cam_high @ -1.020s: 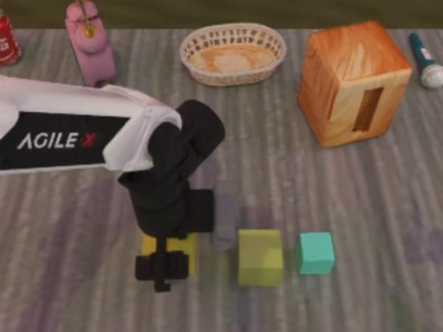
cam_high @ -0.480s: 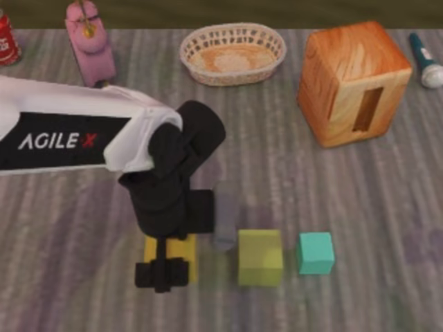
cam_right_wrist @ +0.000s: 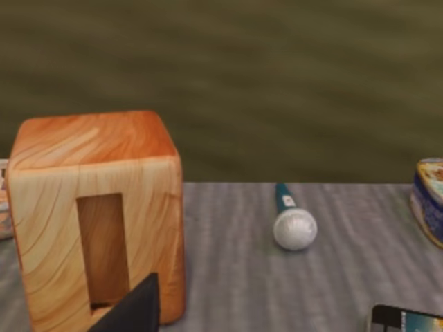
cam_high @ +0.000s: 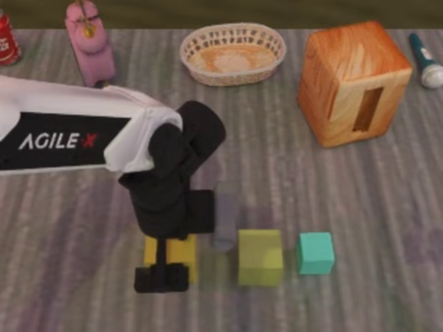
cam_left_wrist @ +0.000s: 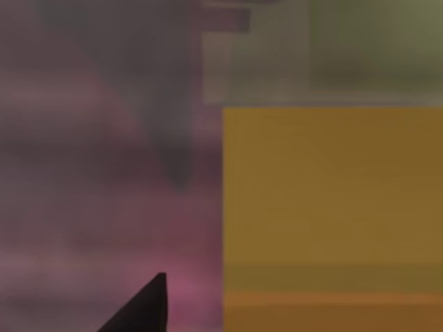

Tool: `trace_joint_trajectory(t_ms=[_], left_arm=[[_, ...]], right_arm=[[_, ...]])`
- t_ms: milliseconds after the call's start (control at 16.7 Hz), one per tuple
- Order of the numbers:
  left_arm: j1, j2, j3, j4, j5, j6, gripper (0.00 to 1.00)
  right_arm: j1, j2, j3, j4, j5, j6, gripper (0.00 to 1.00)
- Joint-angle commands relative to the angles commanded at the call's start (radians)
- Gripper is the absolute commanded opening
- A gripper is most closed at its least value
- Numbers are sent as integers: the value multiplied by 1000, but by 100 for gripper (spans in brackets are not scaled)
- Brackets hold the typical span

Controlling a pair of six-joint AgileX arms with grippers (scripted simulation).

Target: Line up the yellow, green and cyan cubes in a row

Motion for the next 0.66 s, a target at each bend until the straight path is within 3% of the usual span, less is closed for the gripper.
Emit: trace_joint_trajectory(t_ms=[660], left_arm=[[19, -102, 165, -267, 0, -3, 100]], right_arm=[[0, 0, 0, 0, 0, 0, 100]])
